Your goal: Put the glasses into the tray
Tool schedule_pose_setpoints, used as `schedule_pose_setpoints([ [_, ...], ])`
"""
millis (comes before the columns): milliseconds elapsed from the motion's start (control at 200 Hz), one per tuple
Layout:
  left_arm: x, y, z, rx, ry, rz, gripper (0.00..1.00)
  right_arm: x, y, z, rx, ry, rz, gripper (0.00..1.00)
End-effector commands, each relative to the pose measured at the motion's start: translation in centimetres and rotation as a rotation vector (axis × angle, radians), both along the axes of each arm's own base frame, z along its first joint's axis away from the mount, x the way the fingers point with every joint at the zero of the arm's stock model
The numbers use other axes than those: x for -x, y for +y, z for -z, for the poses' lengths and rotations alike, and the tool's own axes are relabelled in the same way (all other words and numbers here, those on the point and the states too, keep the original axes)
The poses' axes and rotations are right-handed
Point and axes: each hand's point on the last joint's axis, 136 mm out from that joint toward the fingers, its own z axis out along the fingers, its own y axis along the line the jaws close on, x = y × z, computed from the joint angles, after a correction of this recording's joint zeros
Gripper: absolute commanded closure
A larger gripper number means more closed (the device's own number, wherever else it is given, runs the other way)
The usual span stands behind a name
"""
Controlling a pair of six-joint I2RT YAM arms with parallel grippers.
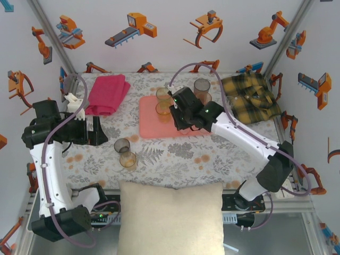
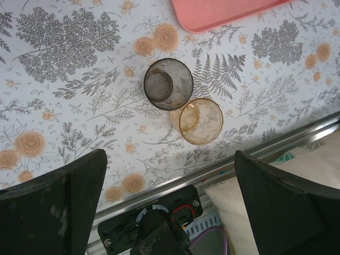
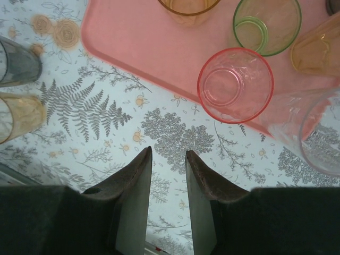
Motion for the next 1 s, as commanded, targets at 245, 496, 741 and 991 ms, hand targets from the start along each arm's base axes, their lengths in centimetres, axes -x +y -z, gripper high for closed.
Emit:
schedule_pose_setpoints([
  [245, -0.3, -1.0, 0.0, 0.038, 0.007, 0.019, 0.03, 1.8, 2.9, -0.9, -0.097, 0.09, -0.026, 0.66],
  [496, -1.0, -1.2, 0.5, 0.063, 0.02, 0.001, 0.03, 2.9, 5.1, -0.5, -0.134, 0.146, -0.057, 0.66],
  [741, -0.8, -1.1, 0.3, 0.054, -0.009, -0.01, 0.03, 4.0, 7.4, 0.9, -0.134, 0.208, -0.082, 0.65],
  [991, -1.2, 0.0, -0.5, 0.028, -0.039, -0.082, 0.03, 4.6, 9.5, 2.0, -0.127, 0.238, -0.101, 0.65],
])
